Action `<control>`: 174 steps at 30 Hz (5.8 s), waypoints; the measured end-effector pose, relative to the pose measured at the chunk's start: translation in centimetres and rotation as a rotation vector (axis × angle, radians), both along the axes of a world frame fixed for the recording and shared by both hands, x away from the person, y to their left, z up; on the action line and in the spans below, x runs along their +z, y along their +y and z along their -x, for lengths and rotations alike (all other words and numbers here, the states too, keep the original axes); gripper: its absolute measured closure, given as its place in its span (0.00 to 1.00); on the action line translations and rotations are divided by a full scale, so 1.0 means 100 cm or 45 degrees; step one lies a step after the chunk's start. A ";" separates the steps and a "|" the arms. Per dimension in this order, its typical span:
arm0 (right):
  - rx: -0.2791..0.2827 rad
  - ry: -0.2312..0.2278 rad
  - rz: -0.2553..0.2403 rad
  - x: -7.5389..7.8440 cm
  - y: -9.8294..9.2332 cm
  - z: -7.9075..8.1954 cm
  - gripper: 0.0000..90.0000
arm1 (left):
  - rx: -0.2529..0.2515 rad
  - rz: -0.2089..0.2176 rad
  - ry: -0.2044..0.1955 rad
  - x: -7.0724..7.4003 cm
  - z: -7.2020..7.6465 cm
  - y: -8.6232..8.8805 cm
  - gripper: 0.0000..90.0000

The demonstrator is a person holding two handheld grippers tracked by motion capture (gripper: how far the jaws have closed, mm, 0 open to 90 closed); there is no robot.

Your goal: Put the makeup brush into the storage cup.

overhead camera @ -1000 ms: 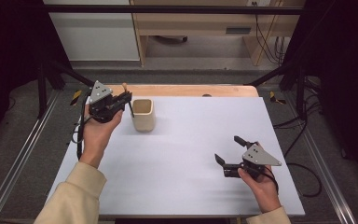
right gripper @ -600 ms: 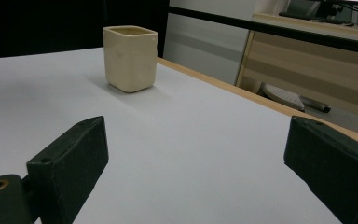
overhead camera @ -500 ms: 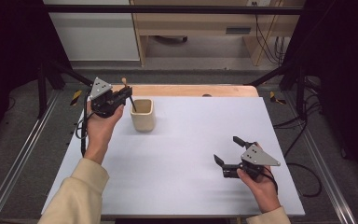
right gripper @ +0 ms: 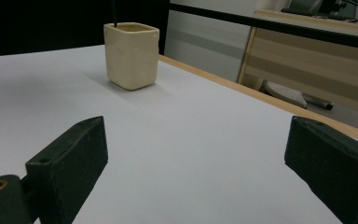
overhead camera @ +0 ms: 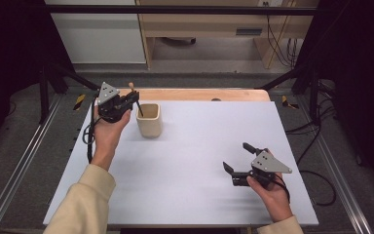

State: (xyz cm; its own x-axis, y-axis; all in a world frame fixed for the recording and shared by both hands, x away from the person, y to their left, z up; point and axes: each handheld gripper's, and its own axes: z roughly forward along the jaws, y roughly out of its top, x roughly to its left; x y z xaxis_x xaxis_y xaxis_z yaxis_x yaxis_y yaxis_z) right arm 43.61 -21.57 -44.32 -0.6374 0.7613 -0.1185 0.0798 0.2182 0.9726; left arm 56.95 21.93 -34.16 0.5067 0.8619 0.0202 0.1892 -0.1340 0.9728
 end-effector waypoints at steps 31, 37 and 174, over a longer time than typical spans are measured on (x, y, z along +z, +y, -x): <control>0.002 0.016 -0.004 -0.001 0.000 0.000 0.07 | 0.003 -0.047 0.063 -0.024 -0.004 -0.002 0.92; 0.000 0.018 -0.005 -0.001 0.000 0.000 0.07 | -0.009 -0.075 0.073 -0.028 -0.004 -0.005 0.92; -0.033 0.009 -0.058 -0.001 -0.018 0.002 0.05 | -0.315 -0.097 -0.136 -0.055 0.127 0.045 0.01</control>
State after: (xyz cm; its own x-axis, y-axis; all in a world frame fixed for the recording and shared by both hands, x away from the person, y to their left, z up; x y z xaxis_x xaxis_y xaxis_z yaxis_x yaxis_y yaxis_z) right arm 43.38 -23.35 -44.41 -0.6181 0.7821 -0.0789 0.0920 0.1717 0.9808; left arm 44.28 26.44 -39.66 0.6928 0.7064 0.1447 0.0385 -0.2366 0.9709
